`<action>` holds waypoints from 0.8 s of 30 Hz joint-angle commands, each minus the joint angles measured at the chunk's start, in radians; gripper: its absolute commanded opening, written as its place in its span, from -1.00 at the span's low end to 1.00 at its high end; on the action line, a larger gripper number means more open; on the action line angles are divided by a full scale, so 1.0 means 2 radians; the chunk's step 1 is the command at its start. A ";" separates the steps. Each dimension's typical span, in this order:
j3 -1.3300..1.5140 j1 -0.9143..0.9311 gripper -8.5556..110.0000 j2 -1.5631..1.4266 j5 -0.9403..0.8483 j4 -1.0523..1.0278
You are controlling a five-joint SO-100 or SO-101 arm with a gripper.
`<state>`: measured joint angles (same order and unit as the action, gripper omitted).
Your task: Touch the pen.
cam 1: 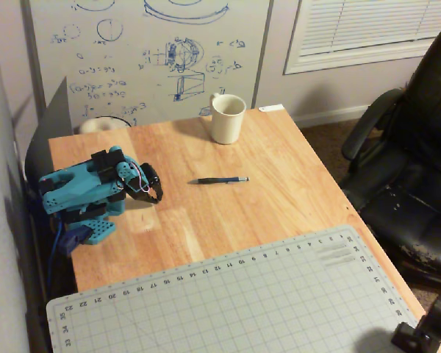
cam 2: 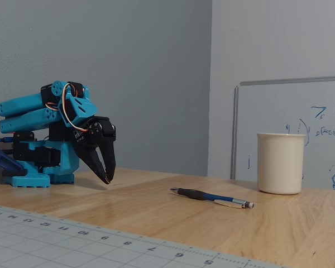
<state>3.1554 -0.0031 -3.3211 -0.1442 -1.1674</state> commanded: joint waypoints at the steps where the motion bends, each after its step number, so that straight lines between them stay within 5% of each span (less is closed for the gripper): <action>1: -0.007 0.000 -0.85 -0.011 -0.004 0.000; 18: -0.035 0.003 -0.85 0.005 -0.007 0.007; 24: -0.123 0.002 -0.85 0.114 -0.007 0.006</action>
<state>3.0588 -0.0031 -3.2045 -0.1442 -1.1674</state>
